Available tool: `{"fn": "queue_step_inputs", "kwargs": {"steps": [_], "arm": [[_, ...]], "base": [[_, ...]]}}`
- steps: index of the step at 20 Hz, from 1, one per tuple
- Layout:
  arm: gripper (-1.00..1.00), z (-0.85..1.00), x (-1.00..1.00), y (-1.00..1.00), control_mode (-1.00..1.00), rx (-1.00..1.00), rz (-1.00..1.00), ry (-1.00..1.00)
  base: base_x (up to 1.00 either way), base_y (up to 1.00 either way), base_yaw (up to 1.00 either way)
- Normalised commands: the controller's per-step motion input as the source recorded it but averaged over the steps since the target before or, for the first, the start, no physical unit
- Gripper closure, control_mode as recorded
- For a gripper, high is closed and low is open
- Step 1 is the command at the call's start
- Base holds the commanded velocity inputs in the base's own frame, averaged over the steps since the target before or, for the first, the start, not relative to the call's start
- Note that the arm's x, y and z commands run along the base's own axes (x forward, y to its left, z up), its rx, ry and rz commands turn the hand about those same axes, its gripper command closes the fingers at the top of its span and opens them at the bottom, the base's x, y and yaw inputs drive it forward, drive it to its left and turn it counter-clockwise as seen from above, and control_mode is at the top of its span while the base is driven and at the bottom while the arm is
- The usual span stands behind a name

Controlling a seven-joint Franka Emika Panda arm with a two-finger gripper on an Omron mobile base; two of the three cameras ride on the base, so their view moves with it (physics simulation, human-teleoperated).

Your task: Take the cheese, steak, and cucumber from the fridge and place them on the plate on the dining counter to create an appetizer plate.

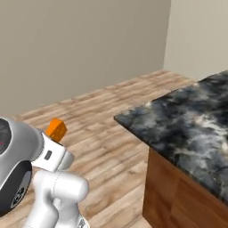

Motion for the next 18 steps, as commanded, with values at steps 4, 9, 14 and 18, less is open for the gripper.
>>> {"fn": "queue_step_inputs", "kwargs": {"steps": [4, 9, 14, 18], "arm": [[1.0, 0.0, 0.0, 0.0, 1.0, 0.0, 0.0, 0.0], [1.0, 0.0, 0.0, 0.0, 1.0, 0.0, 0.0, 0.0], [1.0, 0.0, 0.0, 0.0, 1.0, 0.0, 0.0, 0.0], [1.0, 0.0, 0.0, 0.0, 1.0, 0.0, 0.0, 0.0]], "base": [[1.0, 0.91, -0.63], [1.0, 0.91, -0.65], [1.0, 1.0, -0.51], [1.0, 1.0, -0.48]]}}
